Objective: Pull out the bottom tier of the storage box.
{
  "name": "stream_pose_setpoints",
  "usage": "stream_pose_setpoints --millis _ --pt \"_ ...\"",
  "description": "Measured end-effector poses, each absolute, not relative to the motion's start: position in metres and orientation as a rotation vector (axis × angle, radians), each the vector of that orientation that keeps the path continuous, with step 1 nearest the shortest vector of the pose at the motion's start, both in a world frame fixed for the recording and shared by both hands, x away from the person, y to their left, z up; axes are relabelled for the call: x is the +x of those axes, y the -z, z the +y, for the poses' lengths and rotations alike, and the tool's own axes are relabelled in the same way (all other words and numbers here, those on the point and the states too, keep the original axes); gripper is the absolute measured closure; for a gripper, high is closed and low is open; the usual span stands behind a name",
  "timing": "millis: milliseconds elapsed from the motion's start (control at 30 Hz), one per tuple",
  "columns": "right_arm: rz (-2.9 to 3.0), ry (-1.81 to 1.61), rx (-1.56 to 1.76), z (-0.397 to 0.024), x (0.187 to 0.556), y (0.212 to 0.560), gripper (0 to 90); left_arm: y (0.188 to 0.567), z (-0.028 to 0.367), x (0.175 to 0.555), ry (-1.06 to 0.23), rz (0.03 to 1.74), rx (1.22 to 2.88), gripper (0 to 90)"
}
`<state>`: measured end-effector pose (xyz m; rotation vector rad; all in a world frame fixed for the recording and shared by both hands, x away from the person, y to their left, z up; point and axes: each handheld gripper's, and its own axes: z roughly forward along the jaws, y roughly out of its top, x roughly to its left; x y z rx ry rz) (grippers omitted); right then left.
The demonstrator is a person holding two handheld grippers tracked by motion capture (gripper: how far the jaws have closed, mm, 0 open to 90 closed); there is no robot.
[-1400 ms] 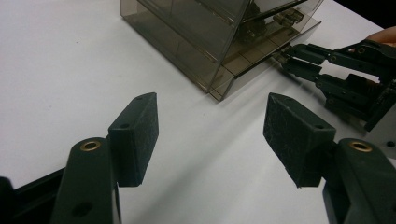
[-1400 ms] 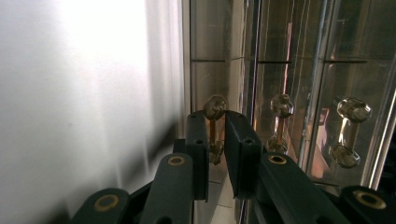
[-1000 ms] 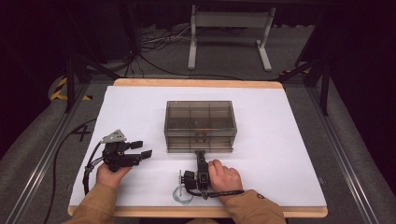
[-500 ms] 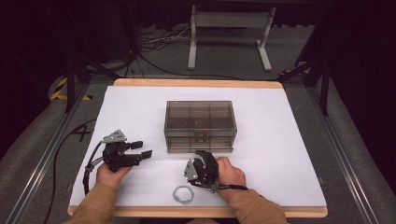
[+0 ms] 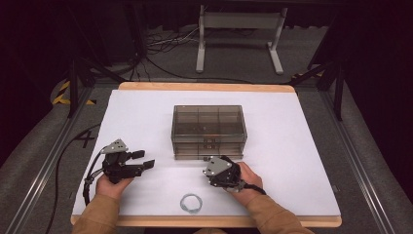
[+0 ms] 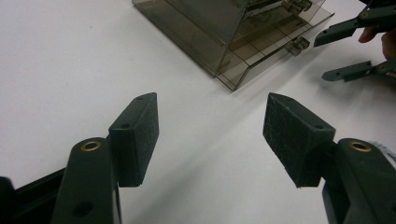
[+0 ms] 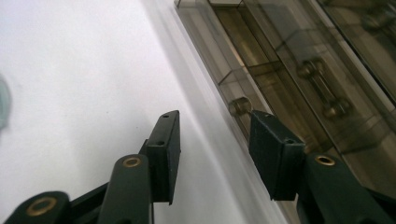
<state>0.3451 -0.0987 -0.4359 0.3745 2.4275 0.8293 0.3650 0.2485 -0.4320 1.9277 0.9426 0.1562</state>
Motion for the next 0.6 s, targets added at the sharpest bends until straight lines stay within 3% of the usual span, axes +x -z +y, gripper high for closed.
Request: stream_pose_setpoints --millis 600 --pt "2.483 -1.212 0.524 -0.159 0.352 0.423 54.5 0.433 0.245 0.367 -0.157 0.940 1.939 36.8"
